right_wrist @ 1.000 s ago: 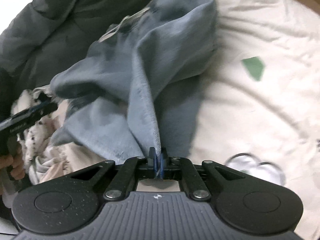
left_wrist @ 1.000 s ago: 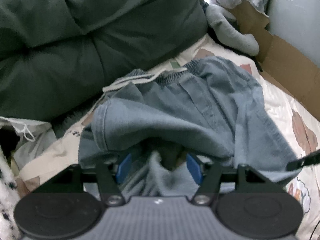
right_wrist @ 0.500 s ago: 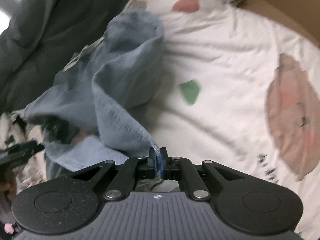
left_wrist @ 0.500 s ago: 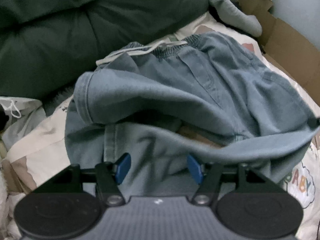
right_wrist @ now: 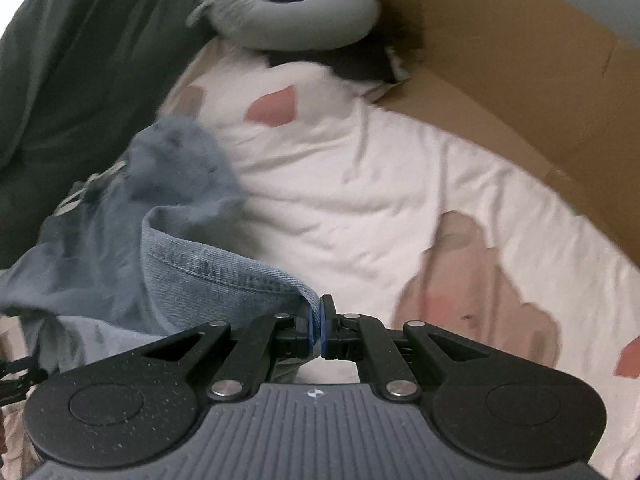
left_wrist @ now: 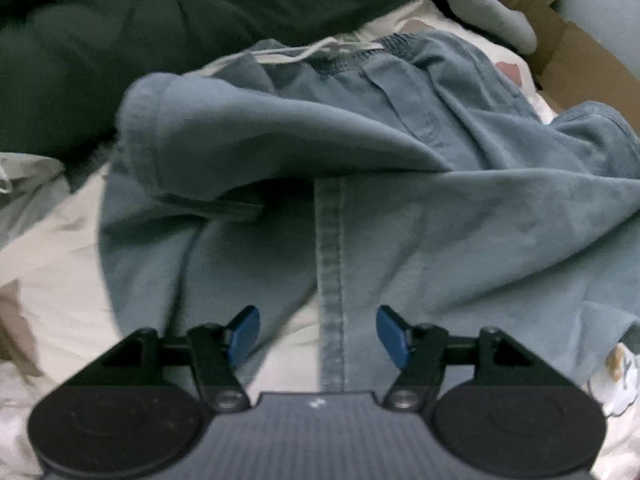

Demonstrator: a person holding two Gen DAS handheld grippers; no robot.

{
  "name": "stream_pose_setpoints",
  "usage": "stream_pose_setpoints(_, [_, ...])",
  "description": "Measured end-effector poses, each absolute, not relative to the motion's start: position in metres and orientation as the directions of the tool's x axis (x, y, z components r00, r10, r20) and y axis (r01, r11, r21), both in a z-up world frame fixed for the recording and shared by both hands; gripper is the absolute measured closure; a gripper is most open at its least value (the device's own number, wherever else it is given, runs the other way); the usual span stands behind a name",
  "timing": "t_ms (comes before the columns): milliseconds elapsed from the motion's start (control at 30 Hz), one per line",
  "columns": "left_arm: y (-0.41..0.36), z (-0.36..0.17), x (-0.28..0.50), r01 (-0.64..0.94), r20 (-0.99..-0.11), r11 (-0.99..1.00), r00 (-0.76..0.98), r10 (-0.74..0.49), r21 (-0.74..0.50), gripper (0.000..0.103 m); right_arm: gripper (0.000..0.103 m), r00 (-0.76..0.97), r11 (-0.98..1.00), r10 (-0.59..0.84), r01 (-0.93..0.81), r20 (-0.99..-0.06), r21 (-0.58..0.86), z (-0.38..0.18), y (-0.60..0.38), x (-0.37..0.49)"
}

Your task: Fold clothes

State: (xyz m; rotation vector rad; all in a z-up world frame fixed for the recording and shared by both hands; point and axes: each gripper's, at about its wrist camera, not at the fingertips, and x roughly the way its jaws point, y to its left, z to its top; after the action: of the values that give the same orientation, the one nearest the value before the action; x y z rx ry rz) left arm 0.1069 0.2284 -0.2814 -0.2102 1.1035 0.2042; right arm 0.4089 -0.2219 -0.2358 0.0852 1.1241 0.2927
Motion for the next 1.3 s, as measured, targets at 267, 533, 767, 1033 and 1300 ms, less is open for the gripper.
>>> stream_pose_setpoints(267, [0.206, -0.306, 0.137, -0.23, -0.878, 0.966, 0.478, 0.005, -0.12, 0.033, 0.102, 0.394, 0.98, 0.171, -0.164, -0.903, 0.114, -0.26, -0.242, 0.424])
stream_pose_setpoints(533, [0.208, -0.328, 0.154, -0.25, -0.87, 0.955, 0.492, -0.019, -0.162, 0.032, 0.075, 0.379, 0.967, 0.255, -0.08, -0.89, 0.243, -0.268, -0.265, 0.431])
stream_pose_setpoints(767, [0.204, -0.333, 0.153, -0.246, -0.857, 0.949, 0.513, -0.047, -0.199, 0.059, 0.047, 0.449, 0.945, 0.303, -0.024, -0.841, 0.327, -0.247, -0.287, 0.398])
stream_pose_setpoints(1033, [0.19, -0.314, 0.148, -0.215, -0.845, 0.946, 0.525, -0.097, -0.242, 0.094, 0.047, 0.454, 0.925, 0.362, -0.068, -0.814, 0.374, -0.245, -0.287, 0.338])
stream_pose_setpoints(1300, [0.15, -0.267, 0.152, -0.113, -0.807, 0.946, 0.559, -0.191, -0.303, 0.095, 0.047, 0.45, 0.888, 0.441, -0.097, -0.776, 0.449, -0.265, -0.273, 0.267])
